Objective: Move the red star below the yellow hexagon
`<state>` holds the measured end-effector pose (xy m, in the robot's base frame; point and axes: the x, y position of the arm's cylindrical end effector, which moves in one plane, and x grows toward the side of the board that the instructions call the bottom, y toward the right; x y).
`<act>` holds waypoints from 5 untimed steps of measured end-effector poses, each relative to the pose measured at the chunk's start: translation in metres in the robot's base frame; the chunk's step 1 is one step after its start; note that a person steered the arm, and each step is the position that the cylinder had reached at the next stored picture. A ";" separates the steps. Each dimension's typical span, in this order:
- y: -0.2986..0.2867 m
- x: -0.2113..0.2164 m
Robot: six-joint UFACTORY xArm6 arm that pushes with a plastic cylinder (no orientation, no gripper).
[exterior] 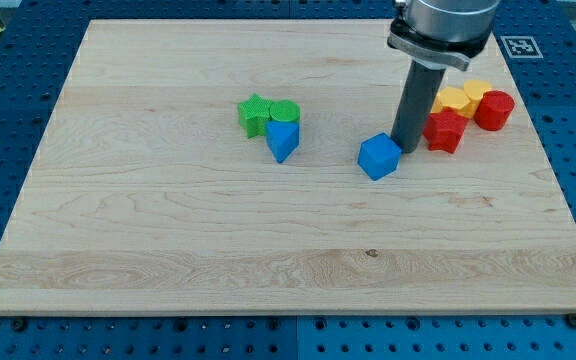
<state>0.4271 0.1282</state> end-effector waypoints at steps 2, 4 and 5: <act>0.018 -0.036; 0.090 -0.007; 0.083 -0.002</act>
<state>0.4250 0.2114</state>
